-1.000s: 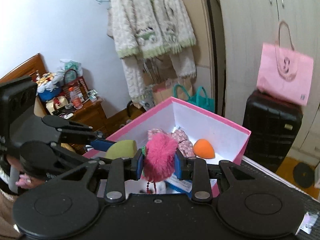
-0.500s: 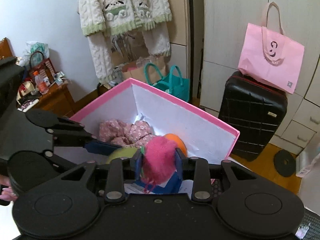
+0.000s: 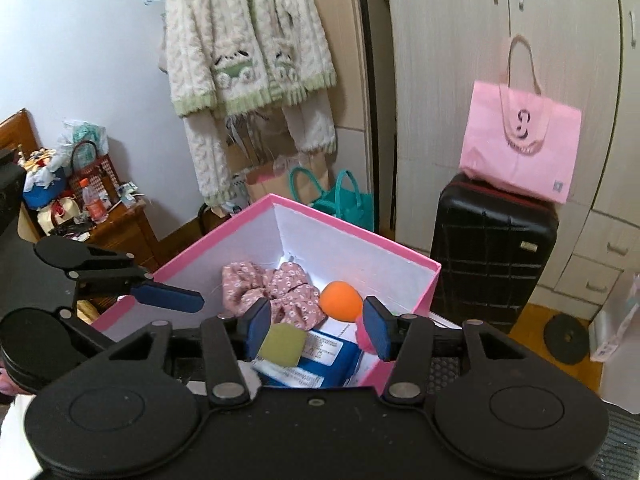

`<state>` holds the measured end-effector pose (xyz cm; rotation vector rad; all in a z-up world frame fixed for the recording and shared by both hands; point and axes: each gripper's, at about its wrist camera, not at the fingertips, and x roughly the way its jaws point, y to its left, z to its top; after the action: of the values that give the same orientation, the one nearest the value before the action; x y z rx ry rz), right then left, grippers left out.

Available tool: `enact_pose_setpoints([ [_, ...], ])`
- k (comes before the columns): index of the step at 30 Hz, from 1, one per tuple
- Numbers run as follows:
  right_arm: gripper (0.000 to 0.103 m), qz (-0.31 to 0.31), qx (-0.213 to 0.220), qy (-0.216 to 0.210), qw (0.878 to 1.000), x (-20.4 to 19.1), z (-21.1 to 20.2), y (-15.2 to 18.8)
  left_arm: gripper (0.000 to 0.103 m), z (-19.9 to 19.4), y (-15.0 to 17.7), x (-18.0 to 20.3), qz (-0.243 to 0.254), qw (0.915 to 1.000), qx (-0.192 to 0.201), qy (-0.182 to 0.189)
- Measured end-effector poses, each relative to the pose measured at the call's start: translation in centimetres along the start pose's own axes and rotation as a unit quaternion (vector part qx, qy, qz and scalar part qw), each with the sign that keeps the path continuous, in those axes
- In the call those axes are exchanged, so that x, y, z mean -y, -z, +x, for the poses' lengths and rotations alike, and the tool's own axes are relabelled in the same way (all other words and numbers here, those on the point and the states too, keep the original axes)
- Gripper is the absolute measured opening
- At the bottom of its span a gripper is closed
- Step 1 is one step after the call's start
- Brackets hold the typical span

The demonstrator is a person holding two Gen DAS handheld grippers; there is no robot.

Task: Organize soft objects
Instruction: 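Open both grippers to drop the sponge and strawberry plush into the box, then move the left gripper toward the purple bunny plush on the table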

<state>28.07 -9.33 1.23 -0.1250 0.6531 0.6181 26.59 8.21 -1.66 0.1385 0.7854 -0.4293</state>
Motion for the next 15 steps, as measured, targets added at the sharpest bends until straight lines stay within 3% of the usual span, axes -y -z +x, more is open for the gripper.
enact_pose_setpoints([
  [9,0.057,-0.049,0.031,0.006,0.998,-2.7,-6.8,1.9,0.067,-5.3,0.8,3.5,0.012,0.9998,0.011,0.015],
  [15,0.058,-0.05,0.049,0.01,0.998,-3.3,-10.9,3.5,0.068,-8.3,1.8,5.5,0.024,0.9993,0.021,0.021],
])
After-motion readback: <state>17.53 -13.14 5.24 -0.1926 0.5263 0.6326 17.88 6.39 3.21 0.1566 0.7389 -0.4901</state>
